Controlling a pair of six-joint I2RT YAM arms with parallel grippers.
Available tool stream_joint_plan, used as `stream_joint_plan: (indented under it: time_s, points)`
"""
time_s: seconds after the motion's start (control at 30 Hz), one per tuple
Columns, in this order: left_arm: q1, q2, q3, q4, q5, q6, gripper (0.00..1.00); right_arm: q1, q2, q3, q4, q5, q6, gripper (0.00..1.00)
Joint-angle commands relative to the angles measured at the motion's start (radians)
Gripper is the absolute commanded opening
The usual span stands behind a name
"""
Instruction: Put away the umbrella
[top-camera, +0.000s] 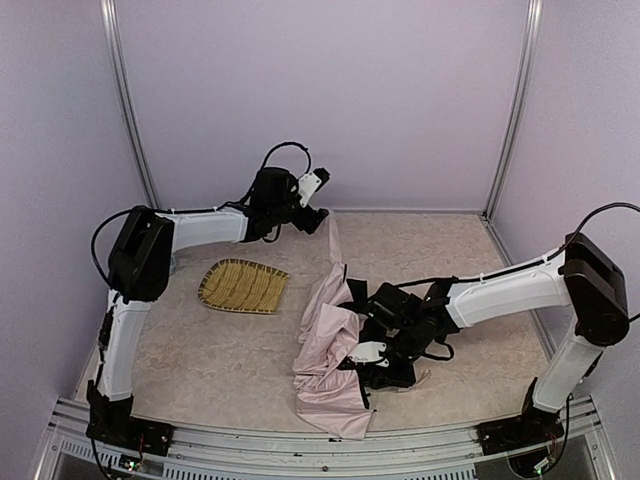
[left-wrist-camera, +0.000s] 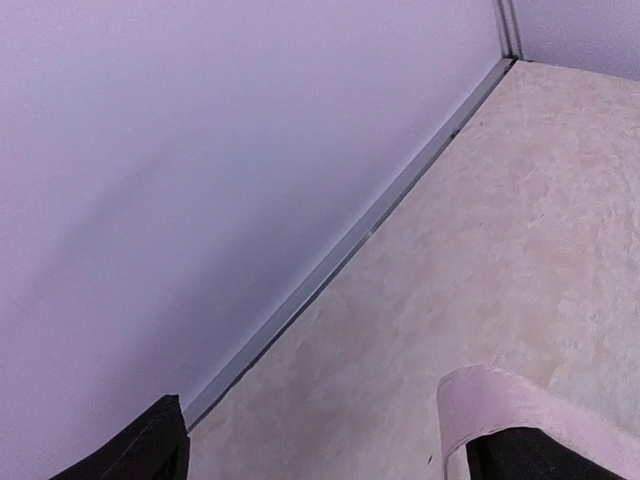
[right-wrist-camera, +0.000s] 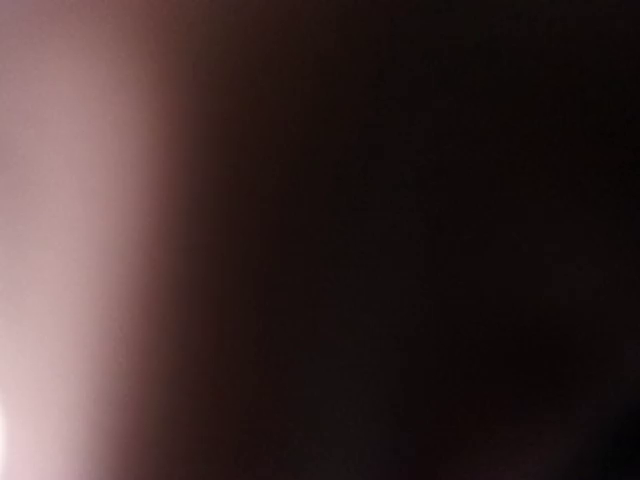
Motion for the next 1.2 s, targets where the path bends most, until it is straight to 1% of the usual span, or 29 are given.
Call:
stream_joint_plan:
  time_s: [0.0, 0.1, 0.13, 0.17, 0.2, 0.23, 0.27, 0.33, 0.43, 0.47, 0.57, 0.73, 0.83, 0.93, 0.97, 1.0, 1.07, 1.17]
  points:
    - [0.020, -0.369, -0.341, 0.129, -0.068, -0.004, 0.93, -0.041, 0.031, 0.019, -0.105, -0.076, 0.002, 0.00]
    - [-0.054, -0.672, -0.632, 0.087, 0.014, 0.042, 0.85, -0.078, 0.051, 0.041, -0.114, -0.117, 0.004, 0.00]
    - [-0.095, -0.789, -0.725, 0.067, 0.032, 0.052, 0.79, -0.087, 0.059, 0.047, -0.112, -0.126, 0.005, 0.00]
    - [-0.148, -0.873, -0.805, 0.045, 0.044, 0.051, 0.77, -0.094, 0.068, 0.056, -0.113, -0.133, 0.004, 0.00]
    - [-0.199, -0.942, -0.887, 0.027, 0.061, 0.039, 0.70, -0.100, 0.078, 0.065, -0.112, -0.140, 0.001, 0.00]
    - [-0.256, -0.997, -0.960, 0.013, 0.085, 0.017, 0.68, -0.105, 0.087, 0.074, -0.113, -0.147, -0.004, 0.00]
    - [-0.313, -1.039, -1.023, -0.001, 0.116, -0.002, 0.68, -0.109, 0.097, 0.083, -0.118, -0.154, -0.009, 0.00]
    - [-0.423, -1.081, -1.127, -0.015, 0.147, -0.022, 0.73, -0.114, 0.116, 0.103, -0.131, -0.166, -0.016, 0.00]
    - [-0.559, -1.076, -1.255, 0.080, 0.122, -0.035, 0.84, -0.122, 0.135, 0.123, -0.139, -0.196, -0.020, 0.00]
    - [-0.579, -1.060, -1.278, 0.111, 0.114, -0.027, 0.86, -0.123, 0.136, 0.126, -0.137, -0.209, -0.021, 0.00]
    - [-0.590, -0.992, -1.306, 0.200, 0.094, 0.011, 0.90, -0.125, 0.136, 0.126, -0.135, -0.241, -0.024, 0.00]
    - [-0.585, -0.846, -1.262, 0.262, 0.023, 0.083, 0.91, -0.124, 0.158, 0.138, -0.142, -0.251, -0.035, 0.00]
    - [-0.554, -0.784, -1.211, 0.272, 0.087, 0.051, 0.87, -0.127, 0.171, 0.146, -0.132, -0.264, -0.050, 0.00]
    - [-0.491, -0.737, -1.174, 0.270, 0.228, -0.035, 0.76, -0.127, 0.183, 0.163, -0.127, -0.271, -0.066, 0.00]
    - [-0.460, -0.723, -1.167, 0.269, 0.277, -0.062, 0.71, -0.127, 0.184, 0.169, -0.125, -0.281, -0.071, 0.00]
    - [-0.442, -0.709, -1.158, 0.268, 0.318, -0.085, 0.65, -0.128, 0.183, 0.171, -0.121, -0.290, -0.078, 0.00]
    - [-0.408, -0.676, -1.148, 0.260, 0.369, -0.120, 0.49, -0.128, 0.176, 0.178, -0.114, -0.313, -0.090, 0.00]
    - [-0.348, -0.617, -1.100, 0.198, 0.445, -0.183, 0.29, -0.129, 0.154, 0.178, -0.098, -0.335, -0.099, 0.00]
